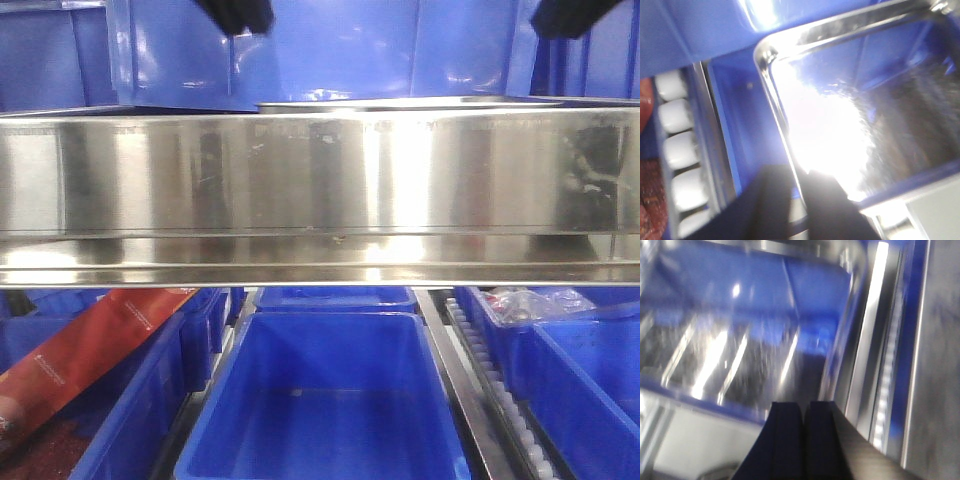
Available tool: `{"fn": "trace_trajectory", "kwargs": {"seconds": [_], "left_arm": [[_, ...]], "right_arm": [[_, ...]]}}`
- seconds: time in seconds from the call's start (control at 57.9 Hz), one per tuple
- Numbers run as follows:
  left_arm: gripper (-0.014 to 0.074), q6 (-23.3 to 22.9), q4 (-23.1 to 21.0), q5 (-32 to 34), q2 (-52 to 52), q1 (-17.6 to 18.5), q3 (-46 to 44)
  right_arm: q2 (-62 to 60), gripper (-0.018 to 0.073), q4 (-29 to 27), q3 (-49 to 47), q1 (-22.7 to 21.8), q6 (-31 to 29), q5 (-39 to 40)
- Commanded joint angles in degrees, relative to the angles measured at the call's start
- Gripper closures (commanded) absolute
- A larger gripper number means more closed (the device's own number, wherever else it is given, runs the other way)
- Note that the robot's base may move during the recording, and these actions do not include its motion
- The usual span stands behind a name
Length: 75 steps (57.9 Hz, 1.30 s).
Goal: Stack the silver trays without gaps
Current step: 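Raise both grippers up to the silver tray's edges on the upper shelf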
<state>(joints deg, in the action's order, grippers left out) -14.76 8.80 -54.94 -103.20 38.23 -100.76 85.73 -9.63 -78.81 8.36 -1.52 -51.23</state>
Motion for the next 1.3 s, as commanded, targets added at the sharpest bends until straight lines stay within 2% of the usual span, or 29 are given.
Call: {"fn": "trace_trajectory", "kwargs": {"seconds": [0.0,0.086,0.156,0.225,0.294,0.536,0.726,0.864,1.019,1.279], "left_arm": [[0.0357,-0.6,0.4,-0.2,-1.5,0.3,-2.1],[0.0223,-0.6,0.1,0.2,-2.3,0.3,-2.4],[0.0141,-0.8,-0.8,0.2,-2.8,0.3,-2.4],[0.0097,-0.9,-0.9,0.3,-3.4,0.3,-2.4],[0.0097,-0.9,-0.9,0.4,-3.9,0.3,-2.4],[0.0099,-0.9,-0.9,1.2,-5.8,0.1,-2.4],[0.0099,-0.9,-1.1,2.2,-7.1,0.0,-2.4],[0.0099,-2.8,-1.2,2.3,-8.2,-0.4,-2.4],[0.0099,-3.1,-3.6,2.4,-9.1,-0.9,-2.4],[0.0099,-3.8,-3.7,3.3,-9.2,-0.9,-2.4]], "right_arm": [[-0.1,0.0601,0.7,-0.6,0.1,-0.2,3.3],[0.0,0.0489,0.7,-0.6,0.1,-0.2,4.1],[0.5,0.0351,0.7,-0.6,0.1,-0.2,4.5],[1.4,0.0207,0.7,-0.6,0.1,-0.2,5.1],[2.7,0.0156,0.7,-0.6,0.1,-0.2,5.9],[6.9,0.0210,0.7,-0.6,0.1,-0.2,7.2],[9.5,0.0211,0.7,-0.6,0.1,0.0,7.8],[10.7,0.0211,0.7,-0.6,0.1,1.5,9.0],[11.9,0.0211,0.7,-0.6,0.1,2.0,9.3],[12.5,0.0211,0.7,-0.6,0.1,2.0,9.5]]}}
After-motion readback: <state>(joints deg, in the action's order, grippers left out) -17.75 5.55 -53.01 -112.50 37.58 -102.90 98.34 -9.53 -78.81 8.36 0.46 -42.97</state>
